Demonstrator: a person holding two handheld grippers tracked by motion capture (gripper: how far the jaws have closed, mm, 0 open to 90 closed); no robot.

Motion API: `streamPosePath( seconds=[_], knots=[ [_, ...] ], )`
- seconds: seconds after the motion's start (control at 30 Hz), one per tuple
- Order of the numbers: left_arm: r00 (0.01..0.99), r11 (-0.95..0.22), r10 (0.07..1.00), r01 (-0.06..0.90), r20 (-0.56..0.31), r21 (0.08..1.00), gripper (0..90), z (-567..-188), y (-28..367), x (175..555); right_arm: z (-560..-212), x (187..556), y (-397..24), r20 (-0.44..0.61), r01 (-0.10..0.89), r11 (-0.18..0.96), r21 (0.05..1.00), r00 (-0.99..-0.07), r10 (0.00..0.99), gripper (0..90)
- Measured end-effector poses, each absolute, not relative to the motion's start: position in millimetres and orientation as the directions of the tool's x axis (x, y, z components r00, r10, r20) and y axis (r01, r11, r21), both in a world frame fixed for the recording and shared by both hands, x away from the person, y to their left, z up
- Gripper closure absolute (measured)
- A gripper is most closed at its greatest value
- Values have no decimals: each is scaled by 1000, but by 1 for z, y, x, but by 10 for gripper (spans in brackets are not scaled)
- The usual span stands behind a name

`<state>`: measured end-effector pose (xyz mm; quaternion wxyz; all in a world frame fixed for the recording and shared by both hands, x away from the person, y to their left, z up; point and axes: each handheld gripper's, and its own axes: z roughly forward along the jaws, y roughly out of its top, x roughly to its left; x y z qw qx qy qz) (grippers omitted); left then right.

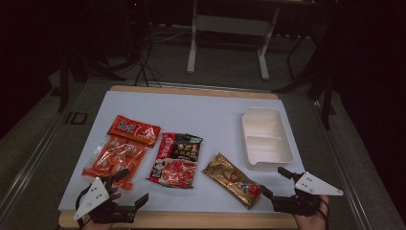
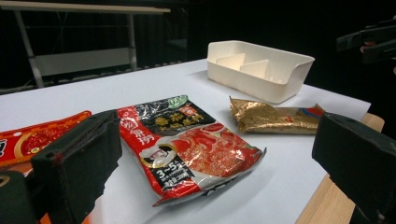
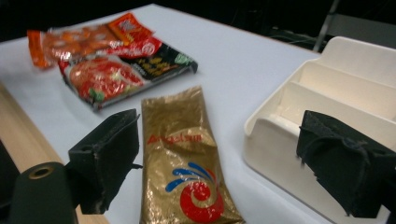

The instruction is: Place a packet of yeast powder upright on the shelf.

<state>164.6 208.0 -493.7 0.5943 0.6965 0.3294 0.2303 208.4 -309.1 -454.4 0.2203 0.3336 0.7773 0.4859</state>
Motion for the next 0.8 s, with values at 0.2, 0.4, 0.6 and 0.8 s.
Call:
streamPosePath(
  seconds=[0.2,0.4,0.6,0.8],
  knots=[
    [680,-85,730,189,-68,978,24,-495,206,165,-454,209,-307,-37,294,316,902,-676,736,134],
    [692,-105,720,170,-43,980,24,-495,202,163,-449,207,-305,-47,268,321,908,-697,715,134],
    [698,-88,714,176,-62,980,24,-496,201,163,-447,208,-292,-79,260,389,884,-736,672,134],
    [702,-88,709,186,-70,979,24,-498,199,164,-439,216,-278,-70,271,404,873,-752,656,129]
  ],
)
